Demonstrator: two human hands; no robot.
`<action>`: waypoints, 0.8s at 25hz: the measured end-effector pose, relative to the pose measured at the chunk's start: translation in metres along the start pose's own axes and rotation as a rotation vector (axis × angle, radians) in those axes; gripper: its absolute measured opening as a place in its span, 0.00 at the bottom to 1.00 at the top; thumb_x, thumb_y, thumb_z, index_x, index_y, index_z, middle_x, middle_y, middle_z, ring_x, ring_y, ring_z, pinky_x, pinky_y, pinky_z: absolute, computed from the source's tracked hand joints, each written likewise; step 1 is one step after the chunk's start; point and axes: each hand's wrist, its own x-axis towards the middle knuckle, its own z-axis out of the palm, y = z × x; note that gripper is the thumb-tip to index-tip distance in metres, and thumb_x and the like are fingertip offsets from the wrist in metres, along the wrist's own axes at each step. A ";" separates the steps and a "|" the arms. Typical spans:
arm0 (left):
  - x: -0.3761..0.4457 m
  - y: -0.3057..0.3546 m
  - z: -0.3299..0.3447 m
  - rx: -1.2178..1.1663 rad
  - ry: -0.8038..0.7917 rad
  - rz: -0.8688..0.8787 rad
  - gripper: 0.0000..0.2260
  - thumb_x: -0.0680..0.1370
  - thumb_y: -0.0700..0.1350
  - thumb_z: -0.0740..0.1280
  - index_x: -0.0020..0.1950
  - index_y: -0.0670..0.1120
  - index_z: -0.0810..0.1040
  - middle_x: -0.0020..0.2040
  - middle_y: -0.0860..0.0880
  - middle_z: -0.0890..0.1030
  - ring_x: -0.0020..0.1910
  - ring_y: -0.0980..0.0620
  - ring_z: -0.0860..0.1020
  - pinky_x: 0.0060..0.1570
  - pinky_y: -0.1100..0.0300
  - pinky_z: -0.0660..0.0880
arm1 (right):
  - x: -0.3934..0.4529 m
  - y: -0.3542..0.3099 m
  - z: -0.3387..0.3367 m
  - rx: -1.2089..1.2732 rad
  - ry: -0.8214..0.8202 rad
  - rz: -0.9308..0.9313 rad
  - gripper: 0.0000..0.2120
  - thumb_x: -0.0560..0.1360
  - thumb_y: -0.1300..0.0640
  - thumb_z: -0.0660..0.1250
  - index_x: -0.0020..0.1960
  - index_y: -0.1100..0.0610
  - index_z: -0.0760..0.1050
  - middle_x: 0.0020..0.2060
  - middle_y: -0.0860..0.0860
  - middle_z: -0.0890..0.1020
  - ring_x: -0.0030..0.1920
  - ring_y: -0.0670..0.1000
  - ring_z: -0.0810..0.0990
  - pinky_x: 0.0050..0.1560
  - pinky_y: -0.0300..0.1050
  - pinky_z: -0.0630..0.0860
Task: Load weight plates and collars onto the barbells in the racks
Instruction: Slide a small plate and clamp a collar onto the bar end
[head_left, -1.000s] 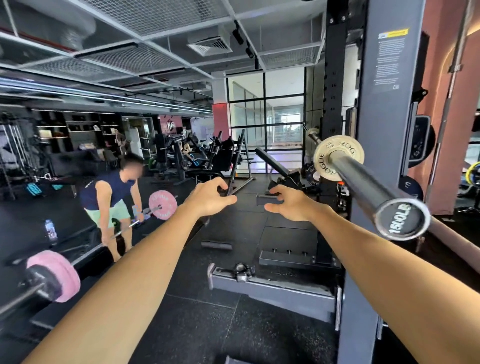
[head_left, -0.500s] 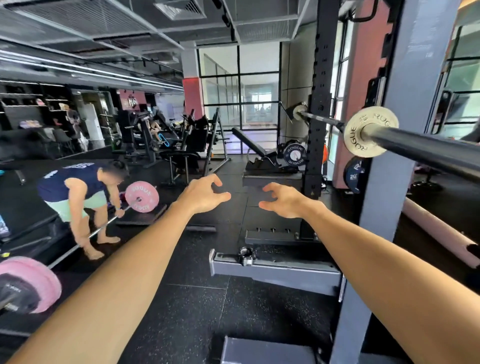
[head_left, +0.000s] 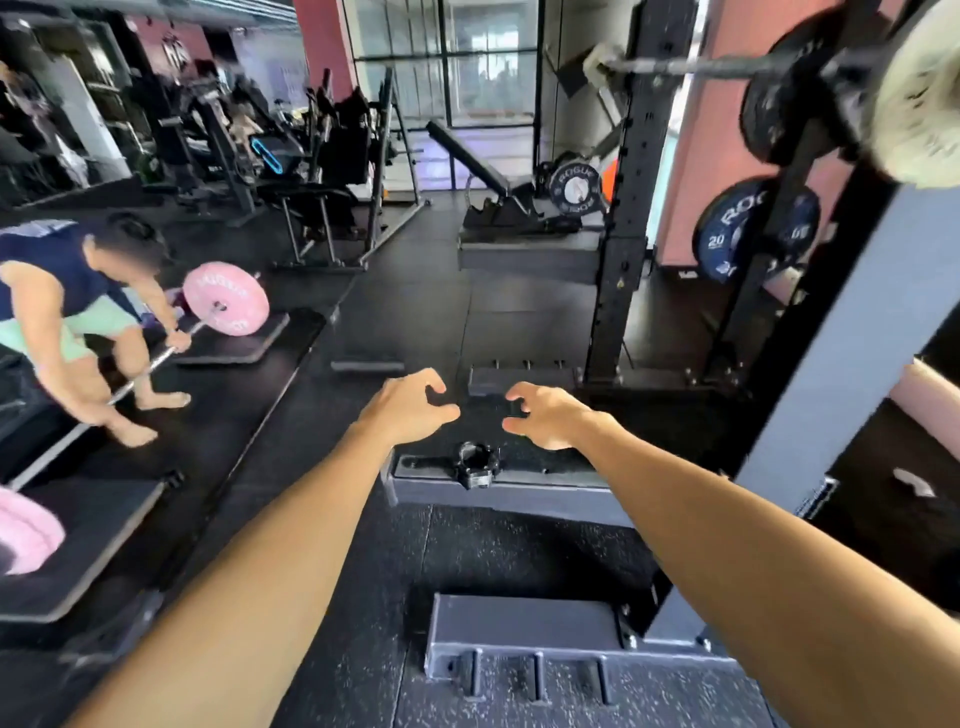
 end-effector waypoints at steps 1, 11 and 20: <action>0.017 -0.008 0.018 -0.006 -0.030 -0.015 0.17 0.71 0.59 0.70 0.58 0.57 0.76 0.60 0.48 0.78 0.58 0.46 0.77 0.59 0.50 0.75 | 0.021 0.009 0.013 -0.007 -0.026 0.013 0.25 0.78 0.46 0.64 0.73 0.49 0.63 0.64 0.54 0.76 0.61 0.56 0.76 0.63 0.54 0.73; 0.099 -0.074 0.167 0.092 -0.285 -0.053 0.22 0.72 0.54 0.72 0.64 0.51 0.76 0.54 0.44 0.78 0.46 0.44 0.80 0.44 0.52 0.76 | 0.126 0.079 0.121 0.033 -0.182 0.097 0.21 0.82 0.53 0.56 0.74 0.51 0.61 0.67 0.57 0.73 0.60 0.58 0.76 0.59 0.54 0.75; 0.114 -0.082 0.193 -0.041 -0.126 -0.081 0.13 0.77 0.44 0.71 0.60 0.43 0.80 0.54 0.40 0.78 0.51 0.39 0.78 0.46 0.54 0.71 | 0.152 0.097 0.133 0.116 -0.173 0.096 0.17 0.83 0.49 0.52 0.68 0.54 0.66 0.61 0.57 0.77 0.52 0.56 0.77 0.52 0.53 0.75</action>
